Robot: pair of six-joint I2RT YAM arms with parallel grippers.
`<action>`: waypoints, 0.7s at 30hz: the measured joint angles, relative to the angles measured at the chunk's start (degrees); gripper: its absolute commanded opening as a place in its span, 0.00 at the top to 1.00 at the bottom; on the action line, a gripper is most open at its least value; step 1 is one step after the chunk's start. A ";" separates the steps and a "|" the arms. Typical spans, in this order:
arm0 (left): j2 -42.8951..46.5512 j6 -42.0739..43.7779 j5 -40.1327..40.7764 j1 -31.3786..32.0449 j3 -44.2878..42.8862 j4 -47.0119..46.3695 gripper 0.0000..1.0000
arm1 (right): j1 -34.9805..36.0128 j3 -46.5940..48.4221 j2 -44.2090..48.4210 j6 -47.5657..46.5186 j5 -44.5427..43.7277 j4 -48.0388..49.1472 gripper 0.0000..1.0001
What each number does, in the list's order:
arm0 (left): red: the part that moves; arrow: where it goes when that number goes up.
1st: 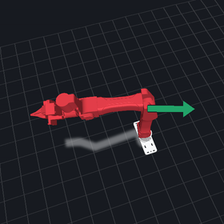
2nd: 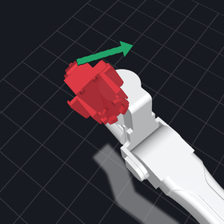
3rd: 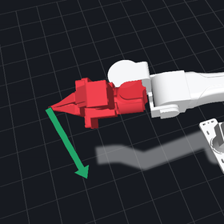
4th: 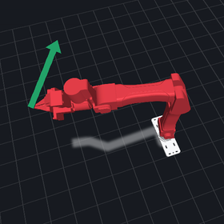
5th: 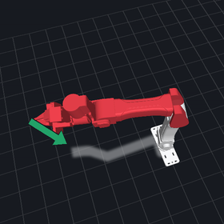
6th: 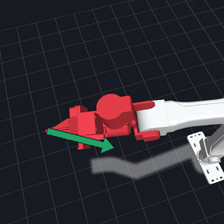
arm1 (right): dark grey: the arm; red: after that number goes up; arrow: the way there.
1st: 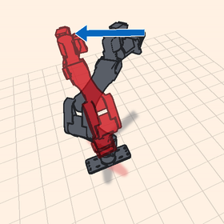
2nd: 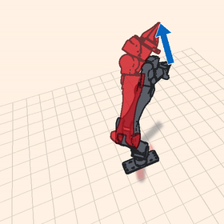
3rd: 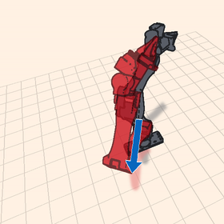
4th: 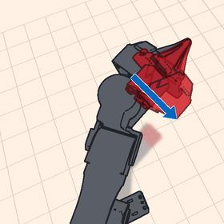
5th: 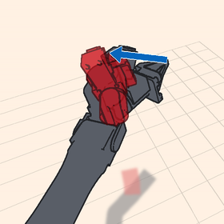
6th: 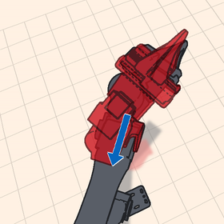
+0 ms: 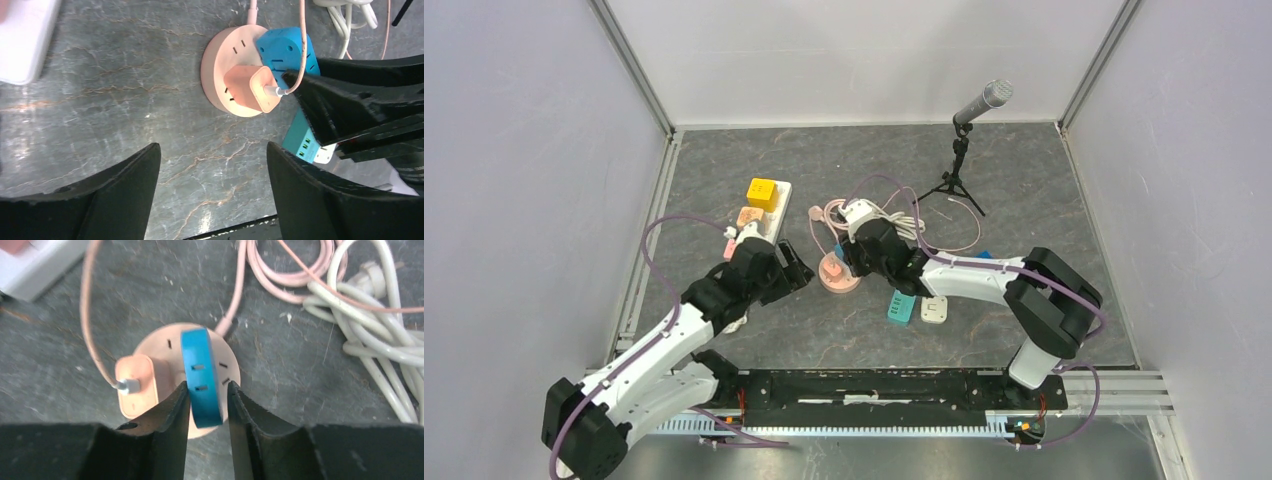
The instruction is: Pull the plug off the socket
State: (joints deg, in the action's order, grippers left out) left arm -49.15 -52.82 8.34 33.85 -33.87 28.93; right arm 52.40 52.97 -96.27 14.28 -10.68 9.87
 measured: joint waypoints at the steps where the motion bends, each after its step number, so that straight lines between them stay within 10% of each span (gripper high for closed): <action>1: -0.46 0.02 -0.83 -0.02 0.22 -1.01 0.24 | 0.00 -0.17 0.11 0.66 0.04 -0.79 0.47; 21: -18.18 0.37 -5.38 -0.90 6.84 -23.67 0.42 | 0.00 5.22 -3.56 -7.45 1.70 -9.01 0.49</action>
State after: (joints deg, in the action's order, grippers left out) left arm -67.33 -52.45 2.96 32.95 -27.03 5.26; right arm 52.40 58.19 -99.83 6.83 -8.97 0.86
